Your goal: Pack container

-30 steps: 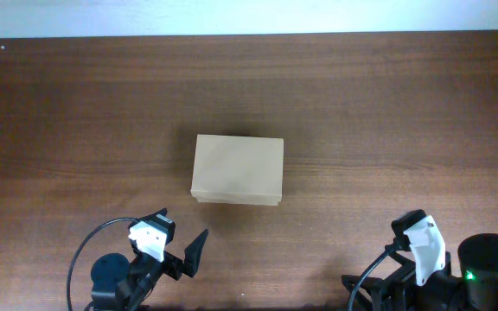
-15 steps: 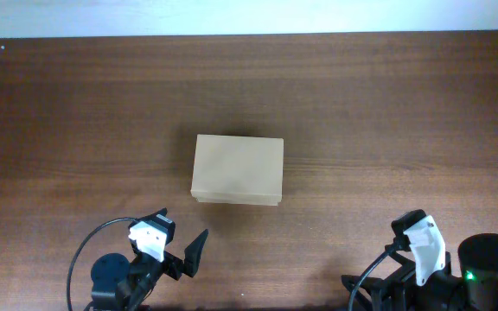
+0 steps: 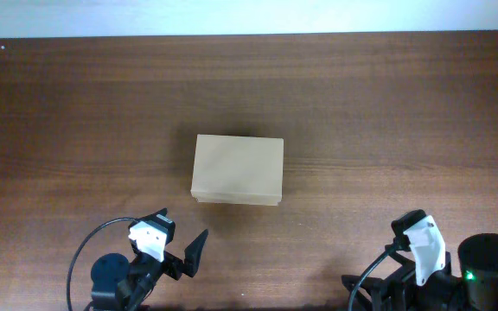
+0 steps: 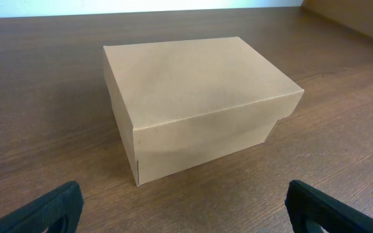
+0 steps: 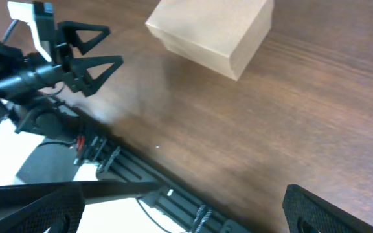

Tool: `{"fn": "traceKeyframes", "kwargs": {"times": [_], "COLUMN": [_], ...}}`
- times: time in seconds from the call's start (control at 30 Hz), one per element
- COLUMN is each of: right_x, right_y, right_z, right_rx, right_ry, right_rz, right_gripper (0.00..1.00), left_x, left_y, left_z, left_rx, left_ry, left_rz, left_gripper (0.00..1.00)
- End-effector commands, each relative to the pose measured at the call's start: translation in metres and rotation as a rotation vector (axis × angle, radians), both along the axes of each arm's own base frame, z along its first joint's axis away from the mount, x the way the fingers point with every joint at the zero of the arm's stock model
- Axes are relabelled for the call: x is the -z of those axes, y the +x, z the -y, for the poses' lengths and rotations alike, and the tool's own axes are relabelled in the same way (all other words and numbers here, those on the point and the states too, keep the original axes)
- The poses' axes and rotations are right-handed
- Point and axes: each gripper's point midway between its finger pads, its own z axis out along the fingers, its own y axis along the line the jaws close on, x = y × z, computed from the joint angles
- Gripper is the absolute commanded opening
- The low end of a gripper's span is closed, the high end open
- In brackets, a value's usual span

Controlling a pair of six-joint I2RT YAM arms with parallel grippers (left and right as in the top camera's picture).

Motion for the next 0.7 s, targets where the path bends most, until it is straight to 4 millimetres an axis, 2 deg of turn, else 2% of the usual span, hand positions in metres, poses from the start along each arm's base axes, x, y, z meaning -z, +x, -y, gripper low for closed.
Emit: {"fn": "traceKeyframes", "kwargs": {"times": [0.0, 0.13, 0.23, 0.37, 0.53, 0.67], "right_x": [-0.001, -0.009, 0.004, 0.046, 0.108, 0.141], "right_y": [0.009, 0.033, 0.05, 0.065, 0.081, 0.088], "right_z": [0.014, 0.026, 0.034, 0.035, 0.026, 0.02], "right_rx": [0.047, 0.161, 0.238, 0.28, 0.269, 0.259], "right_ry": [-0.064, -0.045, -0.034, -0.025, -0.008, 0.012], "right_rz": [0.086, 0.263, 0.376, 0.428, 0.439, 0.45], "right_gripper": [0.99, 0.99, 0.99, 0.99, 0.99, 0.99], "left_x": [-0.001, -0.001, -0.001, -0.001, -0.001, -0.001], "left_y": [0.0, 0.0, 0.0, 0.0, 0.0, 0.0], "left_z": [0.001, 0.001, 0.001, 0.001, 0.001, 0.001], "left_rx": [0.003, 0.003, 0.003, 0.003, 0.003, 0.003], "left_ry": [-0.012, -0.012, -0.012, -0.012, -0.012, -0.012], "left_rz": [0.005, 0.005, 0.005, 0.005, 0.005, 0.005], "left_gripper": [0.99, 1.0, 0.99, 0.99, 0.99, 1.0]}}
